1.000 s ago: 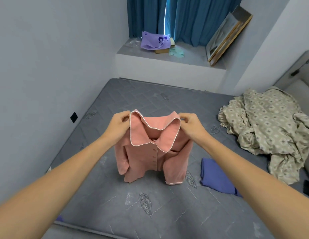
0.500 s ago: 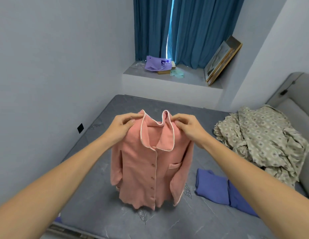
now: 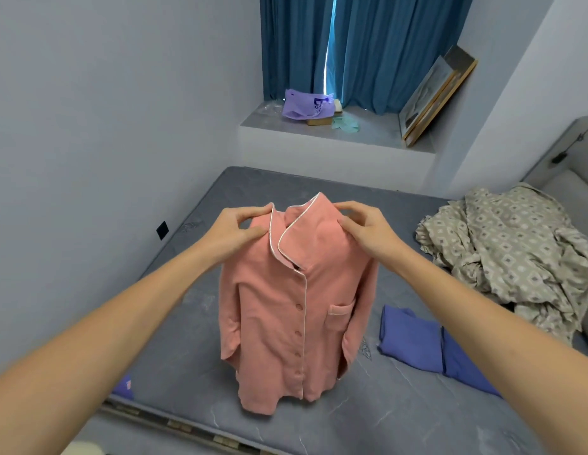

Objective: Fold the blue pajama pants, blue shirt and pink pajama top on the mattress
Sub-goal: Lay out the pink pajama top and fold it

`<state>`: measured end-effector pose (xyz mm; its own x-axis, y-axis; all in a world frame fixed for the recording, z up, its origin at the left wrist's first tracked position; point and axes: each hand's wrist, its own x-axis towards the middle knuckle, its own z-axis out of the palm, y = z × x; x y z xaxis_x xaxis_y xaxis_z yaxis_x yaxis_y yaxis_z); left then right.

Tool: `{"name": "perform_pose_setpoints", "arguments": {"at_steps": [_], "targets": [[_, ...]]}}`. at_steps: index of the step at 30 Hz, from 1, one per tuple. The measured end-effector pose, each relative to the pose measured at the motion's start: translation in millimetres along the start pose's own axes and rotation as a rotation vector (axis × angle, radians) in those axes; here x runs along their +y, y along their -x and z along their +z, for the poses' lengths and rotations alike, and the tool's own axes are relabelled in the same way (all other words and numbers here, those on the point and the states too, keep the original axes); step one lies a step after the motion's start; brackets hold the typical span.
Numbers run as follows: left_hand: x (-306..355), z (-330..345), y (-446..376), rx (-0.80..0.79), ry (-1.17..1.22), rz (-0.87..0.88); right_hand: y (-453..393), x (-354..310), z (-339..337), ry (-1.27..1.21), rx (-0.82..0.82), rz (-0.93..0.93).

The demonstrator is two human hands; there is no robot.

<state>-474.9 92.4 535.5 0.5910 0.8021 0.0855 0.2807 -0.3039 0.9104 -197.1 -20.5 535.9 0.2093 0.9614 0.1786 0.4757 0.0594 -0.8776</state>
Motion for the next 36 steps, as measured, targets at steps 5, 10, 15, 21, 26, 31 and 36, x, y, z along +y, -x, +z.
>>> {"name": "perform_pose_setpoints", "arguments": {"at_steps": [5, 10, 15, 21, 26, 31, 36], "targets": [[1, 1, 17, -0.003, -0.024, 0.006, 17, -4, 5, 0.043, 0.032, -0.064], [16, -2, 51, 0.014, -0.038, 0.016, 47, -22, 9, 0.081, 0.028, -0.111], [37, -9, 91, 0.03, -0.023, 0.046, 77, -42, 10, 0.104, 0.023, -0.118], [48, -25, 116, 0.01, 0.002, 0.07, 98, -66, 9, 0.074, 0.013, -0.151], [45, -30, 109, -0.009, 0.025, 0.047, 96, -66, 17, 0.052, 0.011, -0.134], [18, -25, 77, -0.05, 0.005, -0.015, 72, -36, 28, 0.054, 0.011, -0.064], [-54, -12, 9, -0.113, -0.024, -0.104, 20, 30, 51, 0.088, -0.001, 0.036]]}}
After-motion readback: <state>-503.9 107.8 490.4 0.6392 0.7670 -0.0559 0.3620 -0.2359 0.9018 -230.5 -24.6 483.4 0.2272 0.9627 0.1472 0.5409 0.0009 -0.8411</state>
